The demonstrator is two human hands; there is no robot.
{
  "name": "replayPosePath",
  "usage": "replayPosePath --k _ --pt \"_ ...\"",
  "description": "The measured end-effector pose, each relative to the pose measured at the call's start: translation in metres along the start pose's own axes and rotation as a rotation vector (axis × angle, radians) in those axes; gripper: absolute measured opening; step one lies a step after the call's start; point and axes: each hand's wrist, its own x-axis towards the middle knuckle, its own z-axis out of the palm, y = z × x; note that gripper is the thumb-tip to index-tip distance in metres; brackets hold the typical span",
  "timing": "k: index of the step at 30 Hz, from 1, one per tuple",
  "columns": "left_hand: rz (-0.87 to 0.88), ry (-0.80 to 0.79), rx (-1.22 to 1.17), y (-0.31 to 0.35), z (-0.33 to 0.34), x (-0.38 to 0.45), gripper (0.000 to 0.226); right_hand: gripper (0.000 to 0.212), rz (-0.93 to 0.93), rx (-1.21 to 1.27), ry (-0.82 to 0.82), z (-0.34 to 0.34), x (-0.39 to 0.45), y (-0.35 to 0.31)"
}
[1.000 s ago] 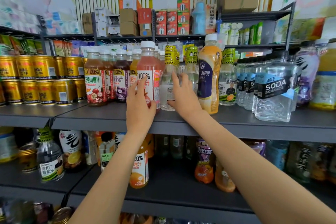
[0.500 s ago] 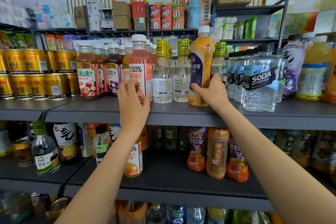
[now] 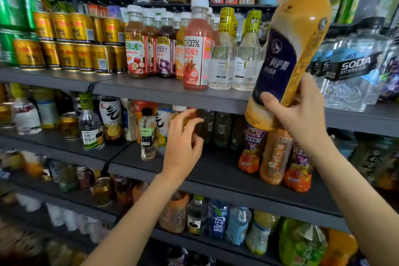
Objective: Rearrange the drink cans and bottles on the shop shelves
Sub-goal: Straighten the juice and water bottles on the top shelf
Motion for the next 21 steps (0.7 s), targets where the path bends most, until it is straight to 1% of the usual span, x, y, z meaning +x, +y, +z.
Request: replayPosePath --k 3,5,9,11,15,18,21 --pt "-0.109 -0.012 -0.032 -0.006 -0.011 -0.018 0.041 0.042 -0.011 0.096 -0.128 0.017 -0.031 -0.006" --pt "-0.130 -0.021 -0.019 -0.013 -0.023 -0.022 0.042 0.046 0.013 0.124 -0.208 0.037 -0.050 -0.005" --pt "-0.164 -0.022 0.077 -0.039 -0.053 -0.026 0.039 0.052 0.059 0.185 -0.350 0.078 -0.077 -0.001" --pt "-0.230 -0.018 0.124 -0.061 -0.069 -0.032 0.037 0.055 0.078 0.199 -0.420 0.100 -0.083 -0.006" --pt "-0.402 -0.007 0.195 -0.113 -0.102 -0.047 0.037 0.055 0.071 0.194 -0.494 0.159 -0.093 -0.028" --pt "-0.461 -0.035 0.246 -0.159 -0.130 -0.045 0.038 0.050 0.064 0.197 -0.515 0.220 -0.103 -0.044" --pt "-0.480 -0.079 0.216 -0.211 -0.157 -0.032 0.046 0.052 0.113 0.160 -0.529 0.289 -0.112 -0.059"
